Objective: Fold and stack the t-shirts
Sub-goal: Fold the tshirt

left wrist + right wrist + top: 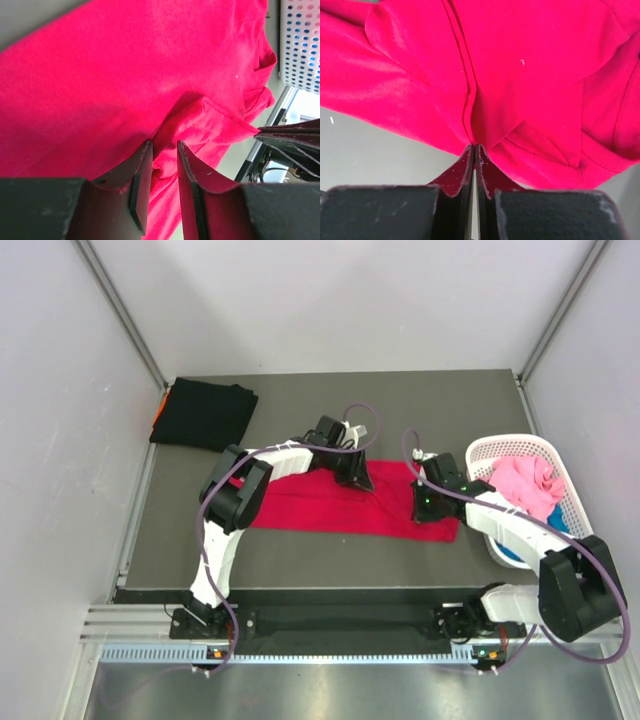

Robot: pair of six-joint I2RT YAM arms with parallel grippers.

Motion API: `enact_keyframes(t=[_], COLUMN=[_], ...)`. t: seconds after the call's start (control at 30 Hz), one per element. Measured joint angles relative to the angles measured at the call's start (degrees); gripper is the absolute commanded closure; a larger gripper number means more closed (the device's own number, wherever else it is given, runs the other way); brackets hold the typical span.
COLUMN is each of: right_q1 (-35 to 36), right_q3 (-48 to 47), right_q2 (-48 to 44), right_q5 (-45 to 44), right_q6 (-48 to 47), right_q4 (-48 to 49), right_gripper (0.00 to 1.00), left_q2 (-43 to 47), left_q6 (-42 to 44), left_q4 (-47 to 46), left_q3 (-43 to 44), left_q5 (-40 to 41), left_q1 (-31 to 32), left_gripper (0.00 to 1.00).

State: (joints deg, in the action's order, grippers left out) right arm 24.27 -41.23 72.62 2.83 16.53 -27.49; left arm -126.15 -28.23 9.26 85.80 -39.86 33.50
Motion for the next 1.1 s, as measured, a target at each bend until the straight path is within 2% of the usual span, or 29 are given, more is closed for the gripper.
enact_keyframes(t=[0.33, 0.43, 0.77, 1.1], right_q1=[-0.09, -0.42, -2.01, -2.32], right_q3=[-2.43, -2.45, -4.81, -4.98], right_q2=[3.87, 3.96, 4.28, 4.83], right_q5=[-0.42, -0.57, -1.31, -0.81], right_q6=[-2.08, -2.45, -3.61, -4.0], right_q4=[-2.4, -2.62, -3.41, -3.48], right_gripper=[1.0, 1.0, 1.0, 1.0], left_q2=[0.81, 1.38, 2.12, 1.99], left_q6=[1.2, 1.53, 2.89, 5.03], left_q4=[0.61, 1.01, 1.49, 2.78], left_q3=[-0.85, -0.96, -0.96, 2.03], left_q5=[0.7, 1.46, 3.06, 3.23], left_q1=[0.09, 0.09, 0.13, 0.13], left_gripper=[0.68, 0.65, 0.66, 0.6])
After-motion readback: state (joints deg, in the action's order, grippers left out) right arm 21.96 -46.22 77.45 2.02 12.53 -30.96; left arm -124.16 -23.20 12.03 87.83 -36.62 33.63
